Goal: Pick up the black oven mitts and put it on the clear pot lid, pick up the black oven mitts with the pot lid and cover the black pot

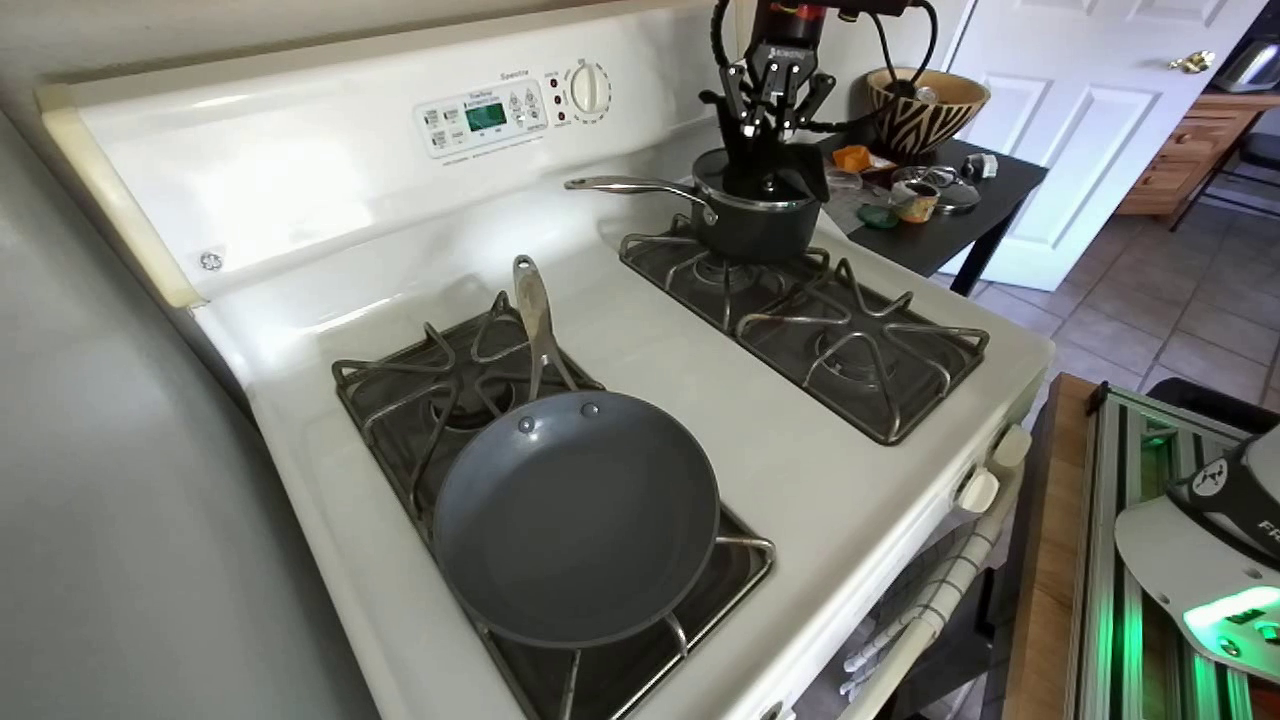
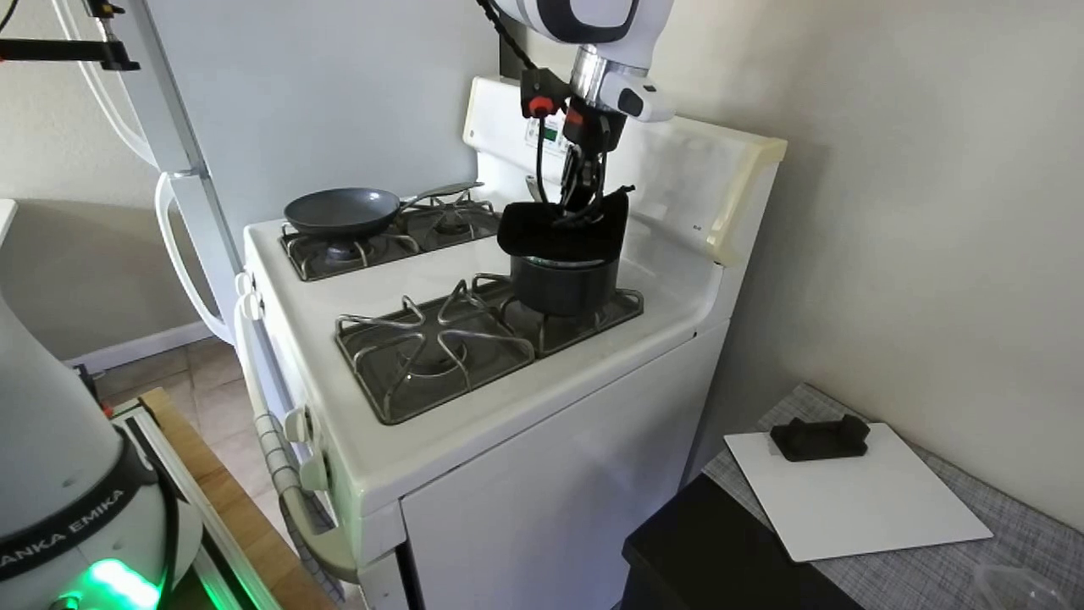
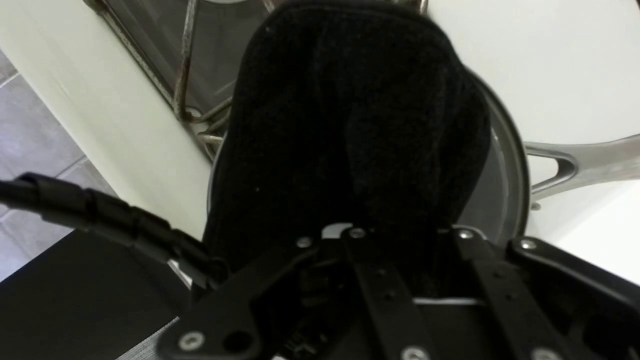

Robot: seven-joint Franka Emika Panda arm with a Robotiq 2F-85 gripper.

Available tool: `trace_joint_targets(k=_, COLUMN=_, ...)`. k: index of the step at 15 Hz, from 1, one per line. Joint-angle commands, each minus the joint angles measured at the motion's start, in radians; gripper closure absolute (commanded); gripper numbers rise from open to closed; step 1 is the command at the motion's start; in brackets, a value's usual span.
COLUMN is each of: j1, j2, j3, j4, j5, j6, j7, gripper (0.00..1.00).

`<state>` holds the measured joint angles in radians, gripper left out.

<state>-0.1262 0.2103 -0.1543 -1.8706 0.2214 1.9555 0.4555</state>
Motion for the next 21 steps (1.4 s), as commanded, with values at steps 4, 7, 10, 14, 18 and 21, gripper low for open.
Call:
trace_joint_targets(k=4, j1=0.001, j2=0.008, j3=-0.004, j4=-0.006, j5=0.008, j6=0.010, j7=0.036, gripper=0.95)
trace_joint_targets(k=7, j1=0.003, j2=0.005, j3=-0.005, j4=-0.012, j5=0.006, j6=0.024, j7=0.048, gripper=0.95)
trace_joint_targets(k=10, j1=0.006, j2=0.003, j3=-0.005, j4=-0.017, j5=-0.001, j6=0.035, j7=0.063, gripper=0.95)
trace_joint_targets(k=14, j1=0.008, j2=0.001, j3=-0.007, j4=-0.027, j5=-0.009, j6=0.047, j7=0.074, gripper=0.95)
trace_joint_targets(k=18, j1=0.007, j2=0.002, j3=-0.006, j4=-0.024, j5=-0.006, j6=0.036, j7=0.072, gripper=0.54)
trace_joint_targets(k=21, j1=0.007, j2=-0.002, j3=-0.005, j4=-0.025, j5=-0.006, j6=0.036, j7=0.070, gripper=0.32)
